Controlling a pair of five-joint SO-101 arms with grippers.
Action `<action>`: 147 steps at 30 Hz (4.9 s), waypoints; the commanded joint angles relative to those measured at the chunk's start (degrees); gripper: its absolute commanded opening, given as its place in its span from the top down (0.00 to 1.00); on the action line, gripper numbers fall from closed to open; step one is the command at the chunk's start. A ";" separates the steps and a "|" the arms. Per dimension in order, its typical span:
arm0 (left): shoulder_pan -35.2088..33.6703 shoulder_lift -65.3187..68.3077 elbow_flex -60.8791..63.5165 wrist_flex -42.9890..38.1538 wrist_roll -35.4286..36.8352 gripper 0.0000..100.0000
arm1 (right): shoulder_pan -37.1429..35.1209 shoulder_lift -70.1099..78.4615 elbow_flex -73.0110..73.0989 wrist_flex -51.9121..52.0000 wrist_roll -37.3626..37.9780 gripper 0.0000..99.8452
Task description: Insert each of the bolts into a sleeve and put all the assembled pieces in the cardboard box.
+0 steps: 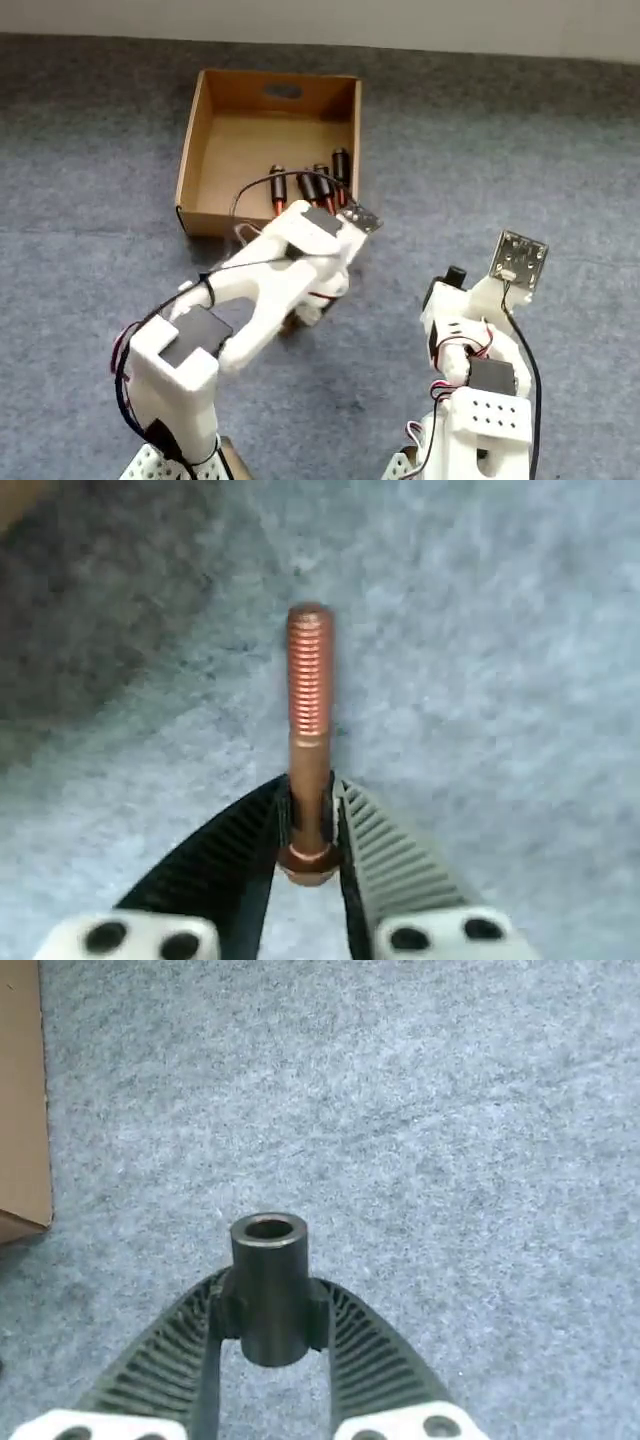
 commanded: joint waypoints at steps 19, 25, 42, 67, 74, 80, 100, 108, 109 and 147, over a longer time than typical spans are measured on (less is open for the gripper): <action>-8.48 -5.76 0.66 -1.76 -36.40 0.95 | 0.31 -0.84 -0.40 -1.19 -0.44 0.99; -8.57 -3.91 0.22 -1.76 -36.40 0.81 | 0.31 -0.84 -0.31 -1.19 -0.44 0.99; -6.20 -34.77 22.02 -2.90 6.33 0.82 | 0.22 -0.84 -0.31 -1.19 -0.44 0.99; -15.25 -34.86 37.32 -34.99 29.89 0.82 | 0.31 -0.84 -0.31 -1.19 -0.44 0.99; -12.00 -35.03 36.97 -35.16 39.03 0.82 | 0.31 -0.84 -0.31 -1.19 -0.44 0.99; -11.12 -34.77 37.23 -39.21 45.36 0.82 | 0.22 -0.84 -0.31 -1.19 -0.44 0.99; -4.44 -34.86 35.21 -33.49 45.71 0.82 | 0.13 -0.84 -0.22 -1.19 -0.44 0.99; -9.01 -30.46 35.12 -39.91 47.74 0.82 | 0.13 -0.84 -0.22 -1.19 -0.44 0.99; -9.45 -29.23 35.12 -40.88 47.74 0.82 | 0.13 -0.84 -0.22 -1.19 -0.44 0.99; -9.80 -30.46 33.10 -39.38 59.87 0.72 | 0.13 -0.84 -0.22 -1.19 -0.44 0.99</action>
